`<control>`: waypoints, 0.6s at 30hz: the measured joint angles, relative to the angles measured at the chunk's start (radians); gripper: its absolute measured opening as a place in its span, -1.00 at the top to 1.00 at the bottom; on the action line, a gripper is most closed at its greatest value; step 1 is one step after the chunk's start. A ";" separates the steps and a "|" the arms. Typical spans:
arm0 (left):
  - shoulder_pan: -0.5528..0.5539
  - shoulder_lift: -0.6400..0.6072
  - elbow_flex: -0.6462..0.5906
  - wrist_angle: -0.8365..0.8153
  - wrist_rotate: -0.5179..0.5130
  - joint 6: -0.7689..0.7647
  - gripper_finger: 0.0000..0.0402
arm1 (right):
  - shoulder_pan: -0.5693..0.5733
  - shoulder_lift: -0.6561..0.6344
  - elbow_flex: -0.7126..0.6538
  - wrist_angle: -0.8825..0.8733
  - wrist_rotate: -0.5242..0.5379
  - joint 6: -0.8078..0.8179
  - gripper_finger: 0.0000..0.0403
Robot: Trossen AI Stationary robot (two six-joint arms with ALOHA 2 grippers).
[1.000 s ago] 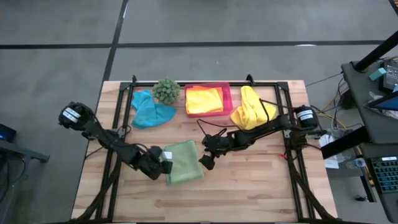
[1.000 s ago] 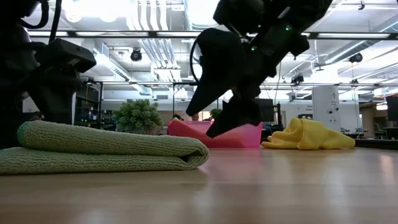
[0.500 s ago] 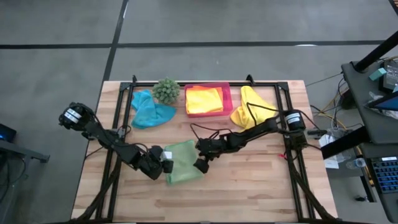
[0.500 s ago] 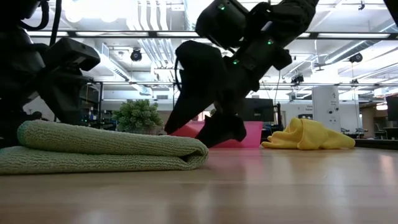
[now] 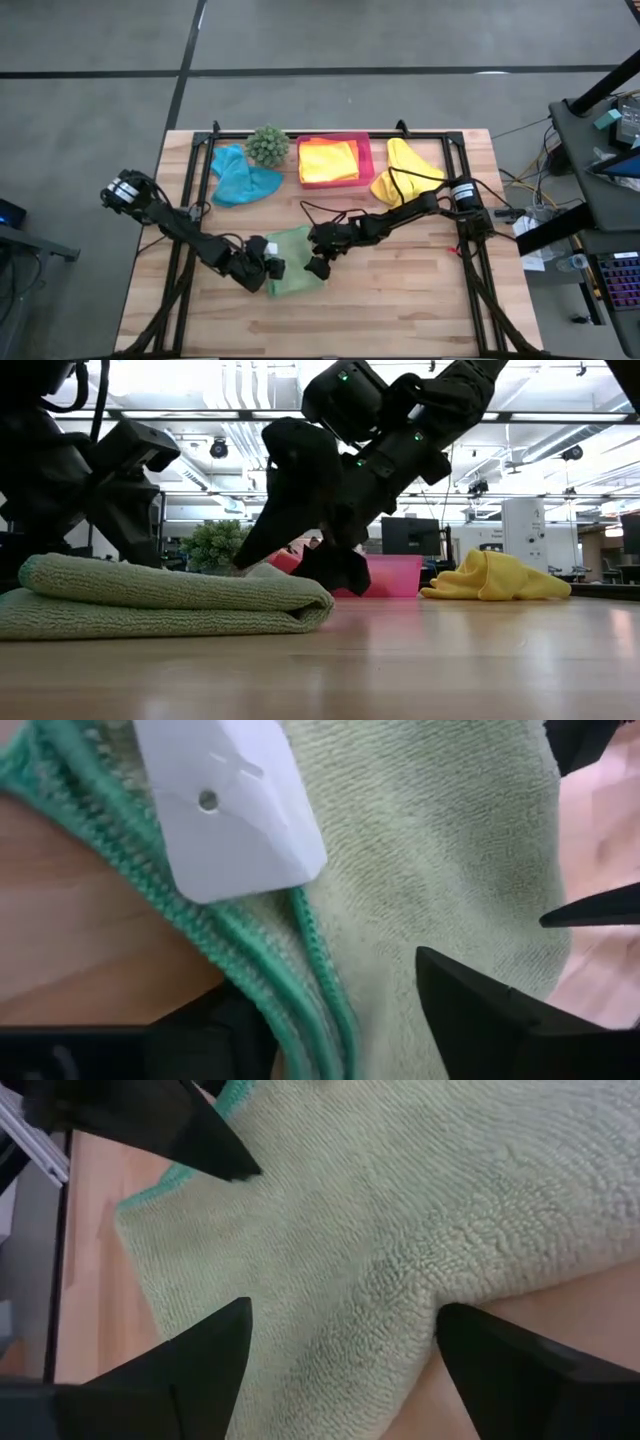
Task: Fold microfiber towels
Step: Put the folded green microfiber towel into red bin
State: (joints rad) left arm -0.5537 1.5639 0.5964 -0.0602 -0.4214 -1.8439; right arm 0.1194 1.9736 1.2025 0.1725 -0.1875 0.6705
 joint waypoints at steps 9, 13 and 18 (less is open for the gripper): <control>0.000 0.000 0.000 0.016 -0.036 0.045 0.51 | -0.019 0.000 -0.002 0.028 0.004 -0.001 -0.29; 0.000 0.003 -0.002 0.034 -0.060 0.085 0.77 | -0.026 0.000 -0.005 0.027 0.004 -0.001 0.02; 0.002 0.004 -0.002 0.053 -0.121 0.104 0.96 | -0.029 0.005 -0.006 0.024 0.004 -0.037 0.43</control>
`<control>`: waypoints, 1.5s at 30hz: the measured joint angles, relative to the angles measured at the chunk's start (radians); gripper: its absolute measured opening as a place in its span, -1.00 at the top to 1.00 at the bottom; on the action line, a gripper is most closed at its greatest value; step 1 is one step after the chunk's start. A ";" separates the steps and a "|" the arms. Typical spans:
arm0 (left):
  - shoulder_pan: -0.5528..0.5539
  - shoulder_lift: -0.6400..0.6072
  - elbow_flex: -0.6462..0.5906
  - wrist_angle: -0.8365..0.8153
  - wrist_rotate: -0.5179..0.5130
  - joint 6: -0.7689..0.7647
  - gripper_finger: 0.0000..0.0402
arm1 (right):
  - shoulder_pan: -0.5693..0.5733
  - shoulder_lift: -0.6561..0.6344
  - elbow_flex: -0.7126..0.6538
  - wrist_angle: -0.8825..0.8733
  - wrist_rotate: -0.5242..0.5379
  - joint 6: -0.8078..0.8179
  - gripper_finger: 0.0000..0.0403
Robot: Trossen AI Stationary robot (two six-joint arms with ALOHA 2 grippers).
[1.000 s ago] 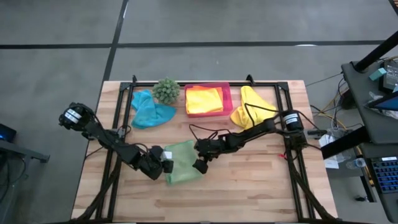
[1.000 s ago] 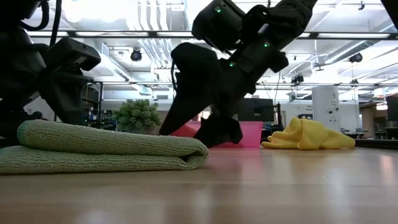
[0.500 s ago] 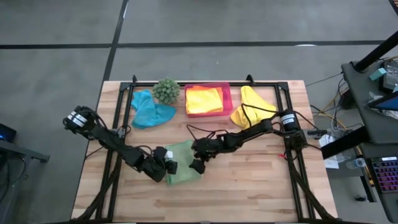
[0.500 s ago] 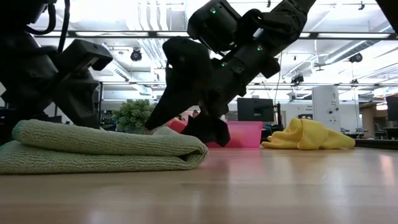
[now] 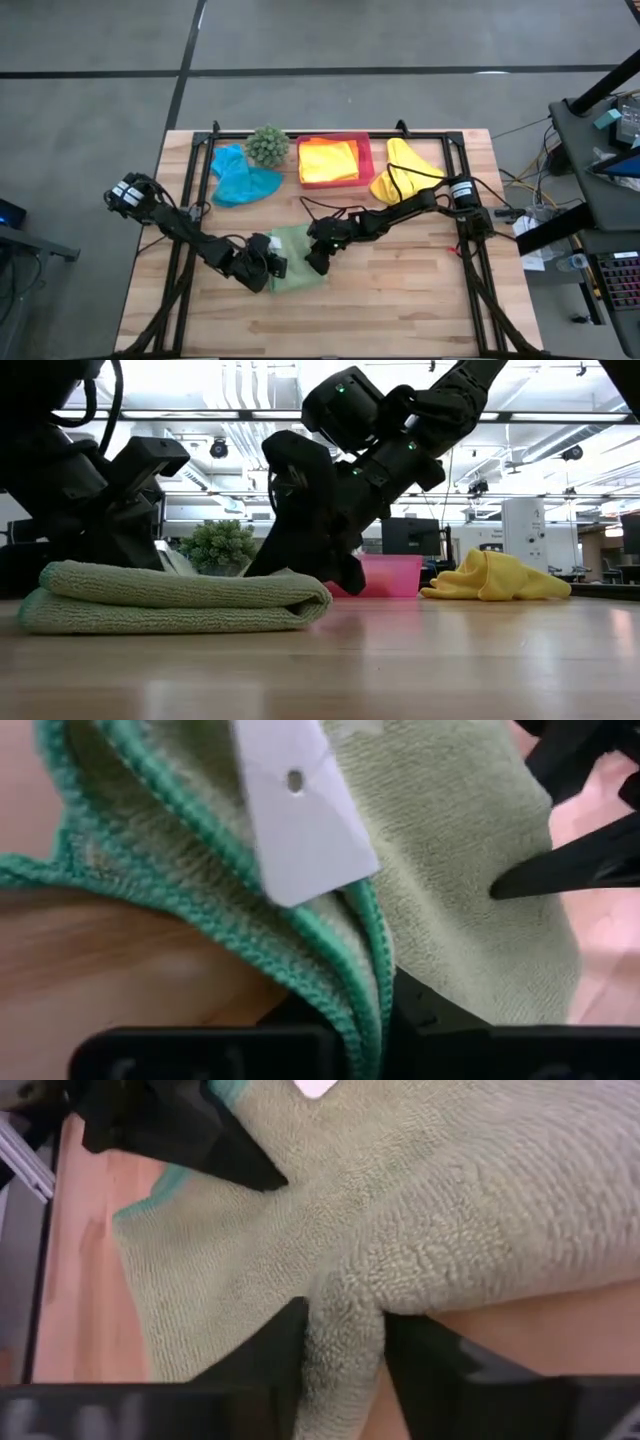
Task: Fold microfiber towels
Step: Put the folded green microfiber towel into red bin
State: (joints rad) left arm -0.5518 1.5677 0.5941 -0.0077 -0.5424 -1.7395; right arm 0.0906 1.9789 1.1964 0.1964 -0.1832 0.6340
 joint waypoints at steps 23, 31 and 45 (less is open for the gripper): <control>0.030 -0.003 0.080 0.134 -0.284 0.258 0.95 | -0.020 -0.170 -0.004 -0.164 0.039 -0.282 0.94; 0.129 -0.003 0.079 0.342 -0.368 0.454 0.95 | -0.075 -0.277 0.011 -0.351 0.109 -0.399 0.94; 0.357 0.002 0.087 0.701 -0.388 0.736 0.95 | -0.253 -0.350 0.166 -0.737 0.161 -0.831 0.94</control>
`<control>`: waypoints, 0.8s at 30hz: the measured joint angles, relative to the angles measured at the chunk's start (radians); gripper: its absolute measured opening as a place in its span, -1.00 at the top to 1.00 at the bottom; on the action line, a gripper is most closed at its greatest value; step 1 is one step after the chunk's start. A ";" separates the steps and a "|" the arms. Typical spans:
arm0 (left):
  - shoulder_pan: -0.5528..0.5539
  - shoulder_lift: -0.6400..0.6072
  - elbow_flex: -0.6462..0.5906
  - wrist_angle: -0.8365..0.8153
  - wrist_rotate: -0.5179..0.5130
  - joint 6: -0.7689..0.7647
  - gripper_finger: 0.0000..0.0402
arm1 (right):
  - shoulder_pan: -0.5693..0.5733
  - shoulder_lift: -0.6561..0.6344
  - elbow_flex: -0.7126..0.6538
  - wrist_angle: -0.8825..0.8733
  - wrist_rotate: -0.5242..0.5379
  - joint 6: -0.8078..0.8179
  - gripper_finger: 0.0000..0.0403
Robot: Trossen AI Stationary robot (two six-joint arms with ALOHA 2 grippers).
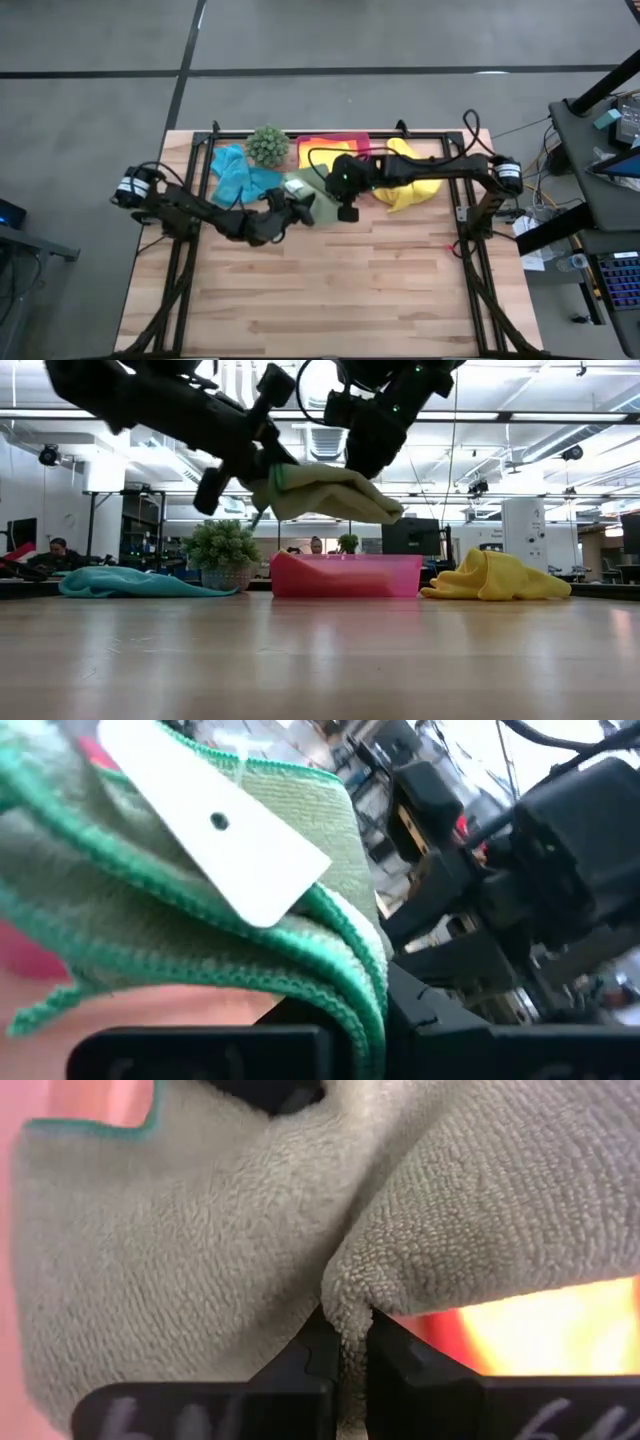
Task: Fold microfiber towels
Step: Put the folded green microfiber towel into red bin
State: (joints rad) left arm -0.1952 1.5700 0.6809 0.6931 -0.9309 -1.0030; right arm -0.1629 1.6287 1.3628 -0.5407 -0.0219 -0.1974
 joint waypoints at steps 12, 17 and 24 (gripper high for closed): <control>0.140 0.202 0.189 0.092 0.005 0.077 0.95 | -0.156 0.002 0.090 -0.072 0.040 -0.302 0.94; 0.175 0.332 0.247 0.243 0.011 0.064 0.95 | -0.225 0.002 0.091 -0.076 0.051 -0.446 0.94; 0.222 0.438 0.305 0.327 0.009 -0.070 0.95 | -0.304 0.008 0.091 -0.078 0.052 -0.650 0.94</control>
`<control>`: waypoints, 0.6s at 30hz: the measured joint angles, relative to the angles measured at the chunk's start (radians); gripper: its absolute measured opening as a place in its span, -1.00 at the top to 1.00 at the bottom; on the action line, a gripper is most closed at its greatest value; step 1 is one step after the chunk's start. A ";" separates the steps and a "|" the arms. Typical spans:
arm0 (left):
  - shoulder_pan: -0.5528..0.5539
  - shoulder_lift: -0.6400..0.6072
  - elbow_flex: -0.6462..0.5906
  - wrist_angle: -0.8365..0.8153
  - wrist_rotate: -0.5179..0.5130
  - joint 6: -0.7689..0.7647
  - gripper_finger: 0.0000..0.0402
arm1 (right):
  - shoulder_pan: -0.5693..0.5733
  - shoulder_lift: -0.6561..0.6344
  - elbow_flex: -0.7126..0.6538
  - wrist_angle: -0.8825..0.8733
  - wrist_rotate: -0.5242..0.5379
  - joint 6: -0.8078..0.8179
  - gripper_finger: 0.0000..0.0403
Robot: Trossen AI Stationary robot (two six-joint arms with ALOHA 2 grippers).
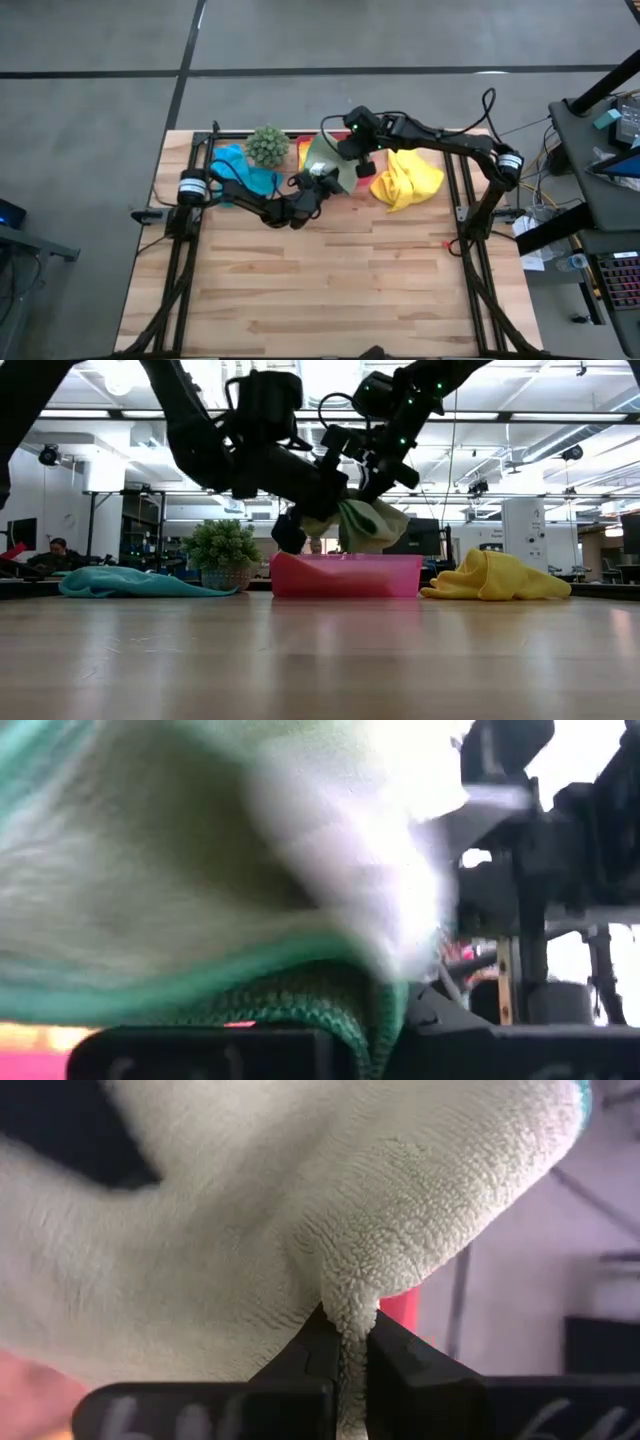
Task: Fold microfiber towels
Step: Put the folded green microfiber towel into red bin
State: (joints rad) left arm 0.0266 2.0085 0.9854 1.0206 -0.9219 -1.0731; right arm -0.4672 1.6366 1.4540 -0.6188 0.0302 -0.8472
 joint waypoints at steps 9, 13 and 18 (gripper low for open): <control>0.025 0.012 0.054 -0.019 0.000 -0.020 0.95 | -0.018 0.002 0.000 0.054 -0.002 -0.147 0.94; 0.027 0.012 0.061 -0.018 -0.001 -0.021 0.93 | -0.018 0.017 -0.001 0.087 -0.004 -0.186 0.94; 0.027 0.012 0.057 -0.020 -0.001 -0.041 0.86 | -0.029 0.081 -0.002 0.124 0.009 -0.253 0.94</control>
State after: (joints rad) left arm 0.0536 2.0201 1.0425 1.0005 -0.9229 -1.1137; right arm -0.4965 1.7173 1.4518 -0.4951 0.0388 -1.1003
